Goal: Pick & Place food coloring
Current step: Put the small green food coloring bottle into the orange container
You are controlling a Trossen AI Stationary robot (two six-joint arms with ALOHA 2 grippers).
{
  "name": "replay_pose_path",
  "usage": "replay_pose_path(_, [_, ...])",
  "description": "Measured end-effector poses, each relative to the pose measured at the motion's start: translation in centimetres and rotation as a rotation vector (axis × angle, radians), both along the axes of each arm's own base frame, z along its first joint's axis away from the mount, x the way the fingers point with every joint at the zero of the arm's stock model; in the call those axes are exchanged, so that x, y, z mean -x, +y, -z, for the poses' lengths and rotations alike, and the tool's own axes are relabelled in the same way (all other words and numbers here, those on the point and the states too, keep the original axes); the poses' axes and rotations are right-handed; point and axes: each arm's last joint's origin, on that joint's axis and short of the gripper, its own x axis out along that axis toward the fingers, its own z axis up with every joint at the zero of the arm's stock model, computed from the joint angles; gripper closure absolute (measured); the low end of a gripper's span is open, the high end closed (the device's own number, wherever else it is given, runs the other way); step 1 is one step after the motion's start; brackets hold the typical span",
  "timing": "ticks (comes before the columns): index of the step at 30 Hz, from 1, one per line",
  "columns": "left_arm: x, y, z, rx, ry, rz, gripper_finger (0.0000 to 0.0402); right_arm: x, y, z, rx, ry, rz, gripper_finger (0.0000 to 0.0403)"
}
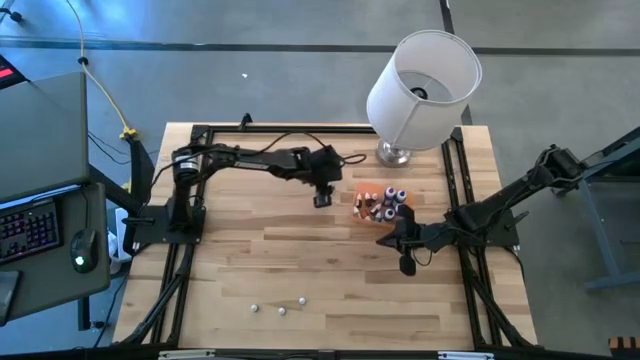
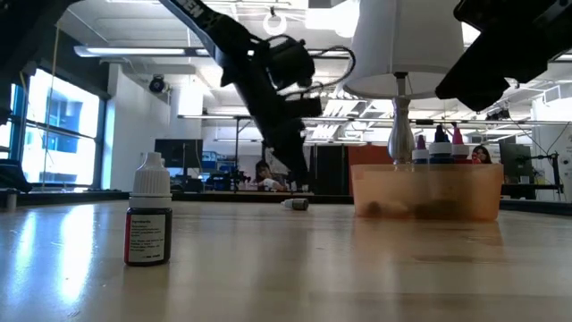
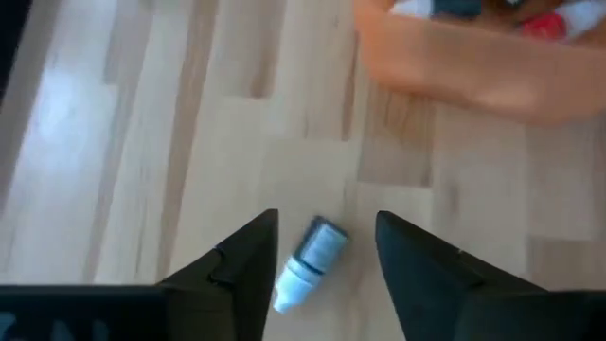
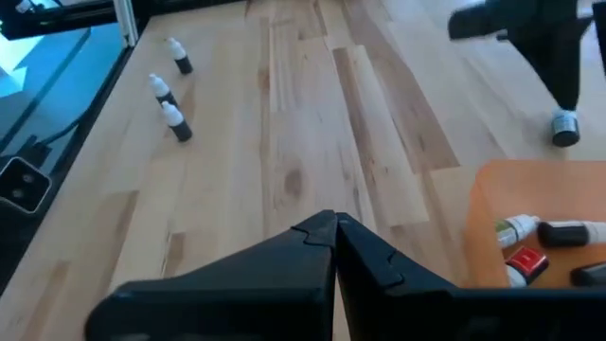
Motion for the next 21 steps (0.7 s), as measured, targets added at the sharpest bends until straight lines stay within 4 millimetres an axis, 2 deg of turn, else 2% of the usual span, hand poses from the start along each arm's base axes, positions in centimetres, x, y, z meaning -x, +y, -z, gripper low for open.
replay_pose_path(8, [-0.3, 0.3, 3.4, -0.051, 0.136, -0.016, 0.0174, -0.1, 0.1, -0.2, -0.016, -0.019, -0.013, 0.0401])
replay_pose_path(10, [-0.6, 0.4, 3.7, -0.063, 0.121, -0.014, 0.0169, -0.1, 0.1, -0.2, -0.015, -0.017, -0.015, 0.0402])
replay_pose_path(14, [-0.8, 0.5, 4.0, -0.07, 0.119, -0.02, 0.0167, -0.1, 0.1, -0.2, -0.014, -0.017, -0.014, 0.04])
replay_pose_path(17, [-0.8, 0.4, 4.1, 0.004, 0.098, -0.032, 0.0169, -0.1, 0.1, -0.2, -0.018, -0.021, -0.017, 0.0401])
replay_pose_path(21, [-0.8, 0.2, 4.2, 0.039, 0.097, -0.046, 0.0196, -0.1, 0.1, -0.2, -0.01, -0.024, -0.018, 0.0401])
